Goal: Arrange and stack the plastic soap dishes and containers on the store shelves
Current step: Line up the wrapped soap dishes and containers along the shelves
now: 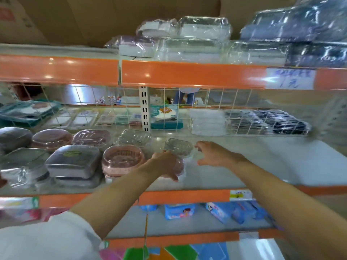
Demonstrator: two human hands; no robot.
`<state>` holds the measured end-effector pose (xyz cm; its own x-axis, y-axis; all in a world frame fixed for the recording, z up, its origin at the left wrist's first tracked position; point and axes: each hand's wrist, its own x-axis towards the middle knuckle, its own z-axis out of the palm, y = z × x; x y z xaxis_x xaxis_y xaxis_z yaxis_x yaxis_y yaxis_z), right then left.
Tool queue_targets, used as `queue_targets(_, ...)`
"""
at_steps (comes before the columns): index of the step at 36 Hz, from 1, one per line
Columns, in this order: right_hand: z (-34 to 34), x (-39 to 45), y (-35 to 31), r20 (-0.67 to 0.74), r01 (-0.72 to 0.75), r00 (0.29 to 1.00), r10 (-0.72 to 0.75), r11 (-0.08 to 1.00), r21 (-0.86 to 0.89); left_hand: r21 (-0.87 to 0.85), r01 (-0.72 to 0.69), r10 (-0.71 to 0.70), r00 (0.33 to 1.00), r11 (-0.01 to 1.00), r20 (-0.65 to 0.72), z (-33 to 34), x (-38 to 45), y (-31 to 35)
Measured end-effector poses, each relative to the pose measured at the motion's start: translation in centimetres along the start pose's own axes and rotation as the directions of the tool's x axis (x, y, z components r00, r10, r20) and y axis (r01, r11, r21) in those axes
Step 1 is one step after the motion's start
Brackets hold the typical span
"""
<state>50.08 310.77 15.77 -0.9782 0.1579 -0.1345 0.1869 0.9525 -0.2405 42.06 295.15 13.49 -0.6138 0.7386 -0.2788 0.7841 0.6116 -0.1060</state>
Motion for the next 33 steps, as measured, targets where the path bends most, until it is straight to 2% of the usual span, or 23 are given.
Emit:
queue_targets(5,-1.1,-3.9,-0.2,-0.022,-0.001,1.000,0.001,1.000,-0.010,-0.071,-0.005,-0.003,0.994,0.997,-0.111,-1.8,-2.6,1.4)
queue_targets(8,-2.1,-6.2,-0.8,-0.046,-0.007,0.999,0.005,0.999,-0.040,-0.035,0.000,-0.005,0.991,0.999,-0.131,-3.5,-4.6,2.4)
queue_targets(14,-4.9,-10.4,-2.7,-0.158,0.016,0.987,-0.032,0.995,-0.098,-0.038,-0.008,-0.002,0.962,0.999,-0.273,-6.5,-9.2,3.7)
queue_targets(22,-10.4,-15.6,-6.3,-0.318,0.131,0.933,-0.169,0.982,-0.136,-0.113,-0.115,0.040,0.855,0.987,-0.516,-12.7,-14.7,4.9)
queue_targets(27,-14.0,-17.3,-8.0,-0.398,0.141,0.893,-0.211,0.970,-0.199,-0.109,-0.148,0.051,0.791,0.983,-0.610,-16.5,-16.8,4.5)
queue_targets(33,-17.1,-17.3,-8.5,-0.457,0.160,0.860,-0.228,0.970,-0.184,-0.122,-0.133,0.011,0.721,0.984,-0.693,-20.1,-17.7,3.0)
